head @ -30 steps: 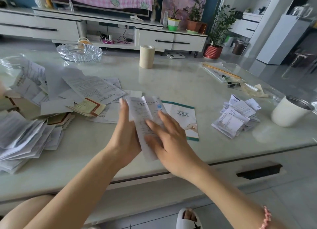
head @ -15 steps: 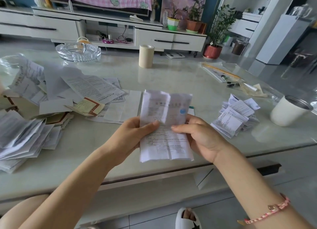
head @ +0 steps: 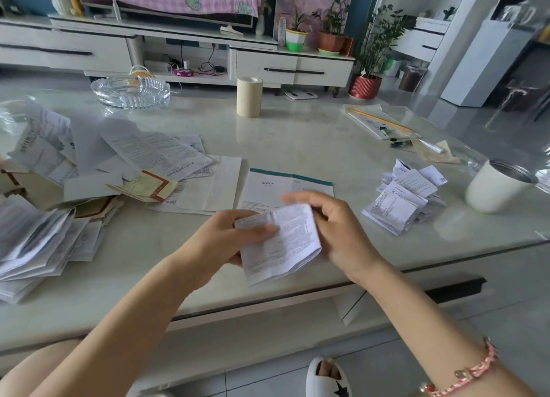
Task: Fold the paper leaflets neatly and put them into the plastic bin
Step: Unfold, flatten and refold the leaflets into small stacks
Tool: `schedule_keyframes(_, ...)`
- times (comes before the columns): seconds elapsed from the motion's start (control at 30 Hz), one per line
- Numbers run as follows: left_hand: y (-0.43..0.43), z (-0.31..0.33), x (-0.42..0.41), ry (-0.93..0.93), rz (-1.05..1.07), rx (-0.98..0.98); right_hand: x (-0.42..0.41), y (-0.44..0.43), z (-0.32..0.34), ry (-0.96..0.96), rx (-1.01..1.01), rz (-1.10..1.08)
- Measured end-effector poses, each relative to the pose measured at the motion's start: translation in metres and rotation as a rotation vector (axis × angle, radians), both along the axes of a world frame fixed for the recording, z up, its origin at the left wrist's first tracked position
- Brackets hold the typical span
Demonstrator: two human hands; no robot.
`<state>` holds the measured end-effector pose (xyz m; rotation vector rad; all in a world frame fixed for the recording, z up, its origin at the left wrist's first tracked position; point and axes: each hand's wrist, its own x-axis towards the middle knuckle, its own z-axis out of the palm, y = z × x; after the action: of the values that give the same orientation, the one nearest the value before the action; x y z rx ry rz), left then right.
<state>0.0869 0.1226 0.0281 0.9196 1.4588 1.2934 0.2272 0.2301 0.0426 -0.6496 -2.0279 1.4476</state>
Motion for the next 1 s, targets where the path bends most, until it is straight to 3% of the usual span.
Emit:
schedule_keyframes(0.17, 0.006, -0.007, -0.002, 0.053, 0.352, 0.044, 0.000, -0.004, -0.002, -0.022, -0.165, -0.041)
schedule_keyframes(0.27, 0.007, -0.009, 0.001, 0.019, 0.416, 0.025, -0.005, -0.029, -0.009, 0.018, 0.094, 0.039)
schedule_keyframes(0.33, 0.006, -0.006, 0.004, -0.057, 0.415, 0.043, -0.010, -0.039, -0.021, -0.064, 0.335, 0.072)
schedule_keyframes(0.43, 0.005, 0.000, 0.005, -0.348, 0.480, 0.096, -0.017, -0.042, -0.035, -0.171, 0.773, 0.013)
schedule_keyframes(0.5, 0.005, -0.002, -0.002, -0.548, 0.444, 0.142, -0.019, -0.039, -0.037, -0.176, 0.840, -0.015)
schedule_keyframes(0.6, 0.005, -0.003, -0.004, -0.426, 0.464, 0.086, -0.025, -0.038, -0.036, -0.115, 0.590, 0.060)
schedule_keyframes(0.77, 0.018, -0.003, 0.004, -0.005, 0.559, 0.128, -0.030, -0.034, -0.022, -0.017, -0.211, -0.107)
schedule_keyframes(0.83, 0.018, 0.002, 0.012, 0.104, 0.503, 0.203, -0.023, -0.026, -0.010, -0.086, -0.429, 0.021)
schedule_keyframes(0.93, 0.017, 0.011, 0.026, 0.229, 0.412, 0.268, -0.012, -0.019, 0.002, -0.186, -0.368, 0.268)
schedule_keyframes(1.0, 0.017, 0.016, 0.030, 0.301, 0.403, 0.296, -0.007, -0.015, 0.006, -0.188, -0.308, 0.284)
